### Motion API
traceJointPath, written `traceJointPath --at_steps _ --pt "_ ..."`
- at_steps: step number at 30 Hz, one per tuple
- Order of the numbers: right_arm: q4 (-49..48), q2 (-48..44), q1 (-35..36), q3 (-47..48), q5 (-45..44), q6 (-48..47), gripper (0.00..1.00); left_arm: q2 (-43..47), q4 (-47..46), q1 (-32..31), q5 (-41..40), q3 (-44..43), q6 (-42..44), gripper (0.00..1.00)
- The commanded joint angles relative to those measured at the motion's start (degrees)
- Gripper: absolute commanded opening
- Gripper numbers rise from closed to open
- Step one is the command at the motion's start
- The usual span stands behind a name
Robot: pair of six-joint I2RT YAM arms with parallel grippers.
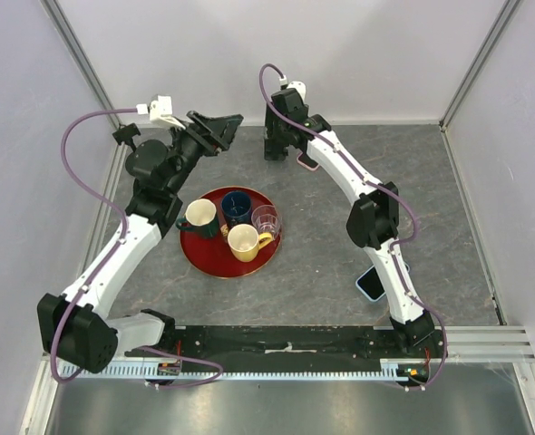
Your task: Place the phone on the phone stand
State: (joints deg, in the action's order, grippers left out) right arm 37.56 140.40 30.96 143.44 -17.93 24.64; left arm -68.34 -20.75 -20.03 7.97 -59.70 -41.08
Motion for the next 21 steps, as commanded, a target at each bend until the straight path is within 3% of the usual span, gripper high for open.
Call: traceJointPath --at_steps 1,8,21 --pt "-6.97 0.31 0.07 1.67 -4.3 -1.35 0.0 -3.55 -7.55 -0.45 -0.15 -5.24 4.16 0.75" --pt "-9.08 2.42 0.07 2.2 -7.03 -1.97 0.0 -2.07 -8.78 -0.71 -0.23 -0.6 7.33 0.75" --pt "-11.45 4.53 -0.02 1.76 -8.61 -5.13 0.09 -3.21 -9.13 -0.97 -1.11 2.49 10.49 0.75"
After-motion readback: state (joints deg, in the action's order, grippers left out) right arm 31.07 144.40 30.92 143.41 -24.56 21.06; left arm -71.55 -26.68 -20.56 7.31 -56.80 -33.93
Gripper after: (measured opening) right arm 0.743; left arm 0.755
